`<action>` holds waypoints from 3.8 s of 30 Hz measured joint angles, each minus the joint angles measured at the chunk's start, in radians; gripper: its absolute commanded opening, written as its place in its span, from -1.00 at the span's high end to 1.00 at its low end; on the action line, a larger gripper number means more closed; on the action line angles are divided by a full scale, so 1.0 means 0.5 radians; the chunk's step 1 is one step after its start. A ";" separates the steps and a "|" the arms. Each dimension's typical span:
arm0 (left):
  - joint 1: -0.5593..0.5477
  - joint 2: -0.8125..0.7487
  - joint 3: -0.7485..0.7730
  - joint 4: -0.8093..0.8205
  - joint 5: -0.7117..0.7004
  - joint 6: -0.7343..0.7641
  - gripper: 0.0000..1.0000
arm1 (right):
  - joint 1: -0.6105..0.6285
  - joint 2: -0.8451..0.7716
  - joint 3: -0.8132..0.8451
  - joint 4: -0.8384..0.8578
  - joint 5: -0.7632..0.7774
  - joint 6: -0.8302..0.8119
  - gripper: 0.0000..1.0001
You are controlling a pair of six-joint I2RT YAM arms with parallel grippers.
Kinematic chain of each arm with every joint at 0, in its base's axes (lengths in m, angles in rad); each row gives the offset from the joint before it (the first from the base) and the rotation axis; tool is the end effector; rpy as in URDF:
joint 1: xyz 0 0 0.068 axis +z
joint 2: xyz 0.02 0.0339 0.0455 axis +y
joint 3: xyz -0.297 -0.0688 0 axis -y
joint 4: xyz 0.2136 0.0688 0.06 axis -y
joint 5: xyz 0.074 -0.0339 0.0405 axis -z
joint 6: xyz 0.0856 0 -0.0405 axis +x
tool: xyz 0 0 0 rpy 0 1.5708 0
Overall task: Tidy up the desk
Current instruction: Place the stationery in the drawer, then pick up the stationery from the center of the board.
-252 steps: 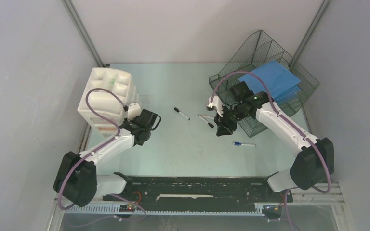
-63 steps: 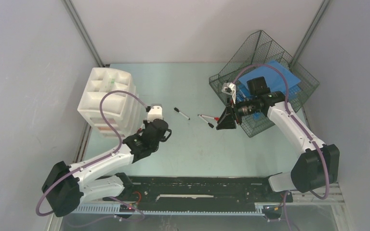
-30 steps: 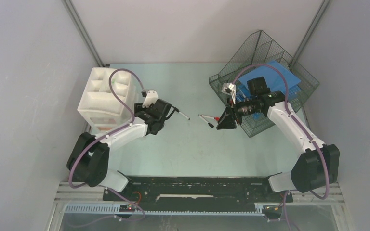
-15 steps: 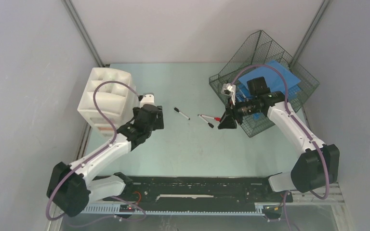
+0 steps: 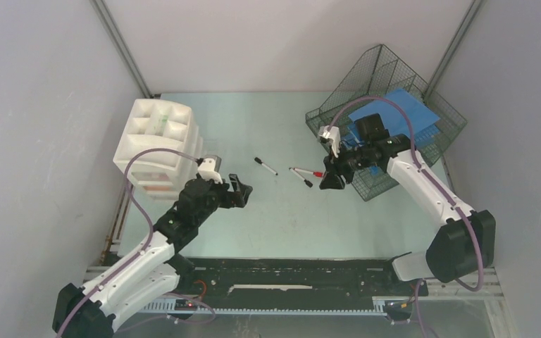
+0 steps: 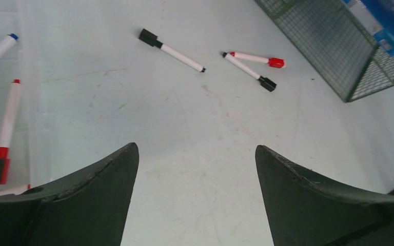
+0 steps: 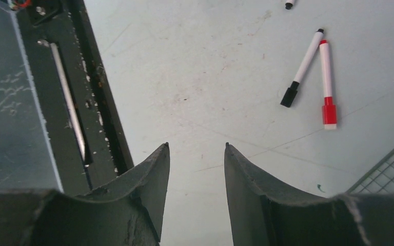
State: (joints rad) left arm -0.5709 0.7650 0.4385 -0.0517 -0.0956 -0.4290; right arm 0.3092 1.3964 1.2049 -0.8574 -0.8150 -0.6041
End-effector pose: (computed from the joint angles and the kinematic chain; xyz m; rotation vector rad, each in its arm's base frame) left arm 0.1519 -0.0878 0.2487 0.0766 1.9886 -0.5637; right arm 0.2247 0.1372 0.3092 -1.2879 2.0031 0.9173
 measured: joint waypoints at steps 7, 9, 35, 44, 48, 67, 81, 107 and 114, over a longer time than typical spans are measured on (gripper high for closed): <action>0.000 -0.143 -0.153 0.123 0.105 -0.096 -0.86 | 0.230 0.070 0.047 0.056 0.381 -0.031 -0.03; 0.000 -0.169 -0.179 0.136 0.112 -0.112 -0.86 | 0.273 0.169 0.123 0.050 0.493 -0.060 -0.03; 0.000 -0.359 -0.288 0.068 0.093 -0.142 -0.98 | 0.420 1.357 0.851 0.026 1.309 -0.249 -0.02; 0.000 -0.399 -0.336 0.038 0.093 -0.143 -0.98 | 0.433 1.501 0.915 0.008 1.405 -0.253 0.06; 0.000 -0.415 -0.346 0.040 0.093 -0.143 -0.98 | 0.435 1.531 0.930 0.002 1.415 -0.256 0.14; 0.000 -0.387 -0.441 0.192 0.204 -0.259 -0.95 | 0.446 1.583 1.004 -0.031 1.420 -0.240 1.00; 0.000 -0.259 -0.558 0.675 0.551 -0.446 -0.97 | 0.390 1.347 0.863 -0.057 1.184 -0.140 1.00; -0.439 -0.042 -0.540 2.094 0.493 -0.623 -0.97 | 0.143 0.220 0.421 -0.351 -0.774 -0.178 1.00; -0.558 0.285 -0.385 2.292 0.346 -0.610 -0.75 | 0.159 0.230 0.394 -0.359 -1.022 -0.179 1.00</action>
State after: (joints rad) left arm -0.8501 0.9077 0.2462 1.0943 0.0776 -0.7338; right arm 0.3889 1.5112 1.4021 -1.0370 -1.3258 -0.6937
